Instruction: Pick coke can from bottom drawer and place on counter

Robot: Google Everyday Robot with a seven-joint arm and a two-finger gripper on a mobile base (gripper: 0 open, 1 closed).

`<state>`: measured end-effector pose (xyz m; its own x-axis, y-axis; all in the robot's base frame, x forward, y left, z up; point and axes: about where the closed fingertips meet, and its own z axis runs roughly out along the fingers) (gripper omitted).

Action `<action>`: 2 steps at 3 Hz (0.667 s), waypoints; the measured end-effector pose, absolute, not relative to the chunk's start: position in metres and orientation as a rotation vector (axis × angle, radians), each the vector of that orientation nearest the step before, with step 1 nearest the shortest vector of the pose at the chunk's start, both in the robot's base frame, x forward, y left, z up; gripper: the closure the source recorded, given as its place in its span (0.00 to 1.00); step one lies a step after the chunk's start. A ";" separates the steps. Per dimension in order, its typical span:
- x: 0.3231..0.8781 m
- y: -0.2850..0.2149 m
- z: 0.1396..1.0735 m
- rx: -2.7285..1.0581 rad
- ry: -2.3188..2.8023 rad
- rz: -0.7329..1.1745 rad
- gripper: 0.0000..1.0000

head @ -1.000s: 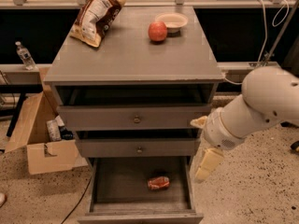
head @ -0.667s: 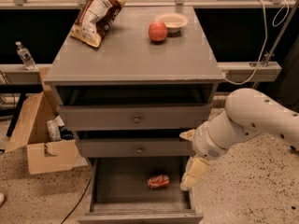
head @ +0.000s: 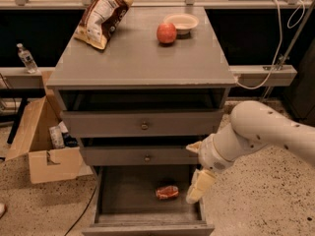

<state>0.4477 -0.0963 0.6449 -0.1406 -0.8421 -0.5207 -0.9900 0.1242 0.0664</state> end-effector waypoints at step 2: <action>0.459 -0.086 0.536 -1.748 2.002 0.625 0.00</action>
Offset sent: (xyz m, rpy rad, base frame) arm 0.0221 0.0118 -0.1772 0.0981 -0.0315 -0.0057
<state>0.4585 -0.0863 0.5358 -0.1307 -0.8083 -0.5740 -0.9913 0.1139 0.0654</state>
